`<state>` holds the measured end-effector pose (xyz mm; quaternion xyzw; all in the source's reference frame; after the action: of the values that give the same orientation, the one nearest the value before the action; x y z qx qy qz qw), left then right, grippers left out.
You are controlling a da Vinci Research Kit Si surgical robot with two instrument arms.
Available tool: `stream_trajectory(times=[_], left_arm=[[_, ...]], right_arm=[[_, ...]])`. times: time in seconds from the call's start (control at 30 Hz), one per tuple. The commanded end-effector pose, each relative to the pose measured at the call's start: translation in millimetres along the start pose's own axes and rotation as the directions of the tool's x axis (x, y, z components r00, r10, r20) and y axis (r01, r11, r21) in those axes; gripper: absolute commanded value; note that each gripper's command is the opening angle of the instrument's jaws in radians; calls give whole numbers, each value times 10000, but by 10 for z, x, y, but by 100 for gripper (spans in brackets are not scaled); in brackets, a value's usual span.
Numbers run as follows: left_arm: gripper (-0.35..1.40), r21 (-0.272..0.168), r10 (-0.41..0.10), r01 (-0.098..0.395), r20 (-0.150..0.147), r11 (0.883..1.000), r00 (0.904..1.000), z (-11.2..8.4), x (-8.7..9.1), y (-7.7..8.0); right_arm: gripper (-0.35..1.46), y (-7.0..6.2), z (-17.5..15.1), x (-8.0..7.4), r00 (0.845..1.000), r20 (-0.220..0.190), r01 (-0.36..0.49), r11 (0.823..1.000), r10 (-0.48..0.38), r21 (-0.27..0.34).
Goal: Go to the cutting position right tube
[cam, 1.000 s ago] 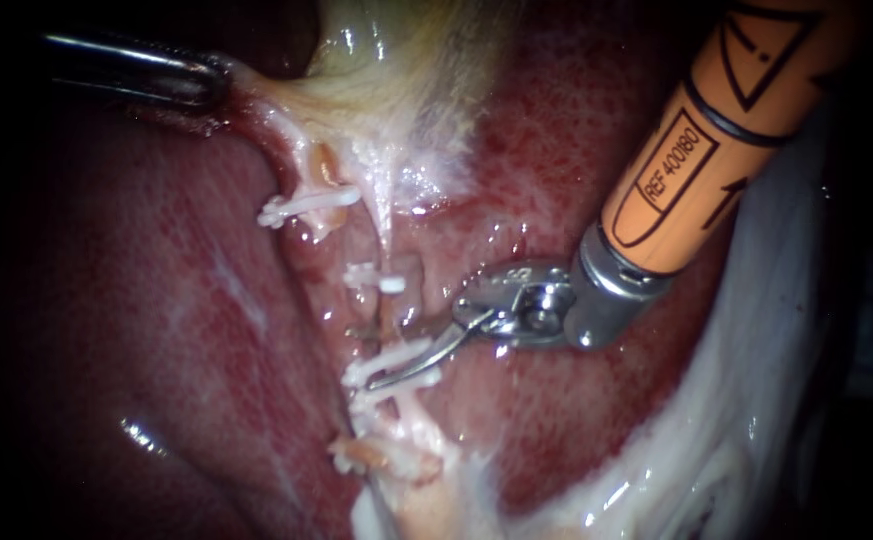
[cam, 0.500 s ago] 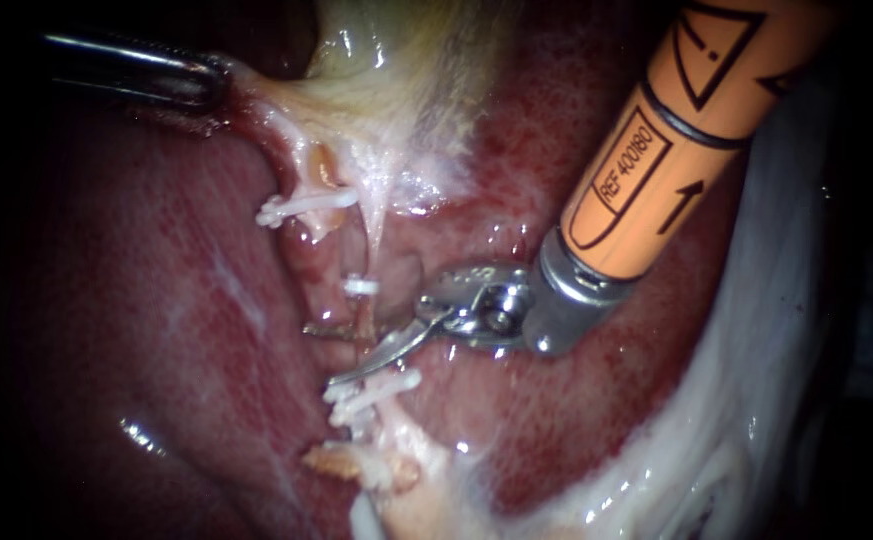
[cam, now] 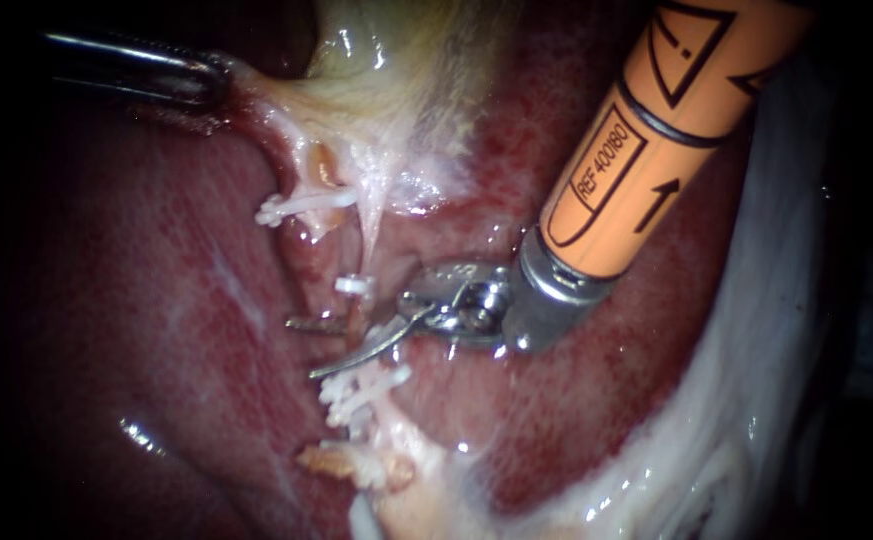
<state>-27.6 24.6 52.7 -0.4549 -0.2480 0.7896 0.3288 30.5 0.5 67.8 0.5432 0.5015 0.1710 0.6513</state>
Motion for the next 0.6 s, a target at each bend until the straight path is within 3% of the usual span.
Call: stream_trajectory(times=[0.03,0.4,0.6], left_arm=[[-35,-2,1,-1,0,10000,10000,0,0,0],[-35,-7,3,-3,2,10000,10000,-1,-1,0],[-35,-7,3,-3,2,10000,10000,-1,-1,0]], right_arm=[[141,-2,-2,0,9999,22,-143,9999,143,36],[143,-16,-33,-8,9935,1082,-340,9991,365,-248],[143,-16,-37,-10,9932,1111,-330,9992,351,-211]])
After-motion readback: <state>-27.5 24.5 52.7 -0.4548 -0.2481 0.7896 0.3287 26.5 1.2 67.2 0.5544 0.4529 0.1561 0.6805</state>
